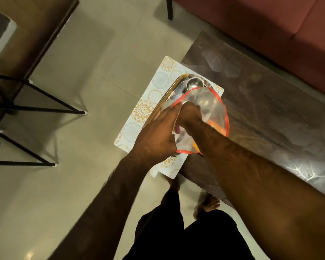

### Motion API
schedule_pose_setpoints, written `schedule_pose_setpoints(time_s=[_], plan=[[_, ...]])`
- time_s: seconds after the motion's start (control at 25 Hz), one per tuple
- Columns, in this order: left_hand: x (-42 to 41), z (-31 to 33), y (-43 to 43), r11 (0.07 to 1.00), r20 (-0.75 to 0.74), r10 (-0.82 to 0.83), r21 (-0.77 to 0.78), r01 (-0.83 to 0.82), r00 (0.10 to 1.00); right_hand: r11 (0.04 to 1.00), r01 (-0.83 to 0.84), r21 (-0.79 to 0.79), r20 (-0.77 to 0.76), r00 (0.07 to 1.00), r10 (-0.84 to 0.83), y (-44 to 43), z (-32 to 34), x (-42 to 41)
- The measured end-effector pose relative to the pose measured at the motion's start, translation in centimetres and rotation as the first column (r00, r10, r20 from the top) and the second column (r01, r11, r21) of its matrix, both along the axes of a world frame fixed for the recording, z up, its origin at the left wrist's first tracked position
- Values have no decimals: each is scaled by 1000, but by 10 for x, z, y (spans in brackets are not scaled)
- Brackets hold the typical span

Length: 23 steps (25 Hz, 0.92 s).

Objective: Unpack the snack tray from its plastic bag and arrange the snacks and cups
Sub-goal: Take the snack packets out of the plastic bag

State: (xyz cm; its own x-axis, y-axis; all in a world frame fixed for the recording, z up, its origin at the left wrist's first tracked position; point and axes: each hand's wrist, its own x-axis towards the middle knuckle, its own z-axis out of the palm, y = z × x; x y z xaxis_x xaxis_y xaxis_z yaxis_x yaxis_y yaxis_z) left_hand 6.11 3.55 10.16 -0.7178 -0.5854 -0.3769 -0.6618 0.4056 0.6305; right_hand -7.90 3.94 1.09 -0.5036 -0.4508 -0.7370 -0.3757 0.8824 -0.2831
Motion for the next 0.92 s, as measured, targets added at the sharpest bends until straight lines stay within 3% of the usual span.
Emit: schedule_pose_setpoints(time_s=[0.16, 0.32, 0.44, 0.56, 0.72, 0.84, 0.92], plan=[[-4, 0, -1, 1000, 55, 9, 10, -9, 998, 999, -29, -45, 108, 994, 34, -5, 11, 3], [-5, 1, -4, 999, 86, 23, -42, -20, 996, 992, -47, -116, -57, 998, 40, 9, 52, 2], [-12, 5, -6, 997, 161, 3, -77, 9, 987, 987, -12, -158, -63, 998, 2, 33, 96, -11], [-16, 9, -11, 997, 191, 19, -73, -5, 981, 944, 180, -275, 103, 982, -157, 60, 131, -24], [-19, 16, -13, 996, 174, 44, -78, -31, 984, 756, 560, -339, 488, 792, -368, 104, 158, -62], [-21, 16, -14, 993, 163, 76, -104, -59, 984, 657, 675, -335, 521, 714, -468, 140, 155, -105], [-21, 18, -15, 991, 126, 95, -111, -81, 987, 675, 665, -320, 467, 731, -499, 163, 139, -131]])
